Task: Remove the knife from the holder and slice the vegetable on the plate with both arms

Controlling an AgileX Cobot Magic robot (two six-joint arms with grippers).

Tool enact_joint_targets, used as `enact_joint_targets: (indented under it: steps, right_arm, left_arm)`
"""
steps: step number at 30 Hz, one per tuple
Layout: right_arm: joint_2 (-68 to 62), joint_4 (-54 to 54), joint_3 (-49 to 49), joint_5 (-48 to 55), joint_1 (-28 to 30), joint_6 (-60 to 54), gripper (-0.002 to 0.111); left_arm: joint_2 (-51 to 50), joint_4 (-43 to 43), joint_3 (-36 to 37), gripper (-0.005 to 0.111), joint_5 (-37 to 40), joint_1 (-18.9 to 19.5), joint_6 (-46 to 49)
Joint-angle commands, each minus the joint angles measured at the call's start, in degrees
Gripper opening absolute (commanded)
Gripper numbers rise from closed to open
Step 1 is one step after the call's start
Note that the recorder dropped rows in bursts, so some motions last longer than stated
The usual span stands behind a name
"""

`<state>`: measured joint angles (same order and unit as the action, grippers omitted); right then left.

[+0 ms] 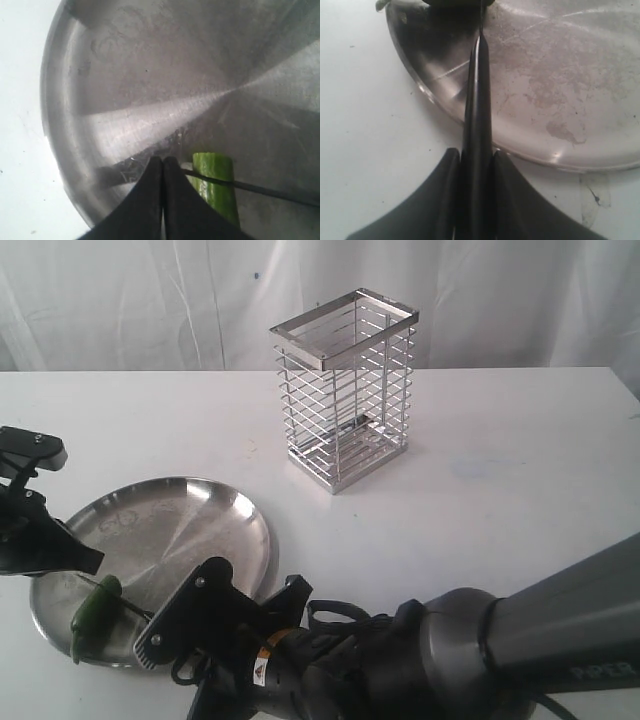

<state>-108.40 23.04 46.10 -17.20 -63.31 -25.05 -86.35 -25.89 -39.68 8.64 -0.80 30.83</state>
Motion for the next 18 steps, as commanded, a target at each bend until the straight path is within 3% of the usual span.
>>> enact_joint_targets:
  steps: [1, 6, 10, 14, 18]
  right_arm:
    - [0.0, -0.8, 0.1, 0.4, 0.0, -2.0, 0.0]
    - [0.0, -0.8, 0.1, 0.5, 0.0, -2.0, 0.0]
    - [0.0, -0.8, 0.1, 0.8, 0.0, -2.0, 0.0]
    - [0.0, -0.8, 0.1, 1.1, 0.0, -2.0, 0.0]
    - [0.0, -0.8, 0.1, 2.8, 0.0, -2.3, 0.0]
  left_arm:
    - [-2.1, -2.6, 0.2, 0.001, -1.2, 0.1, -0.4]
    - [-5.8, -3.7, 0.2, 0.001, -4.3, -0.1, -0.4]
    - [-9.6, -3.7, -0.5, 0.001, -6.3, -2.3, -0.2]
    - [-13.6, -3.7, -2.9, 0.001, -2.7, -3.3, 1.3]
    - [-11.3, -3.6, -5.4, 0.001, 1.2, -3.3, 1.3]
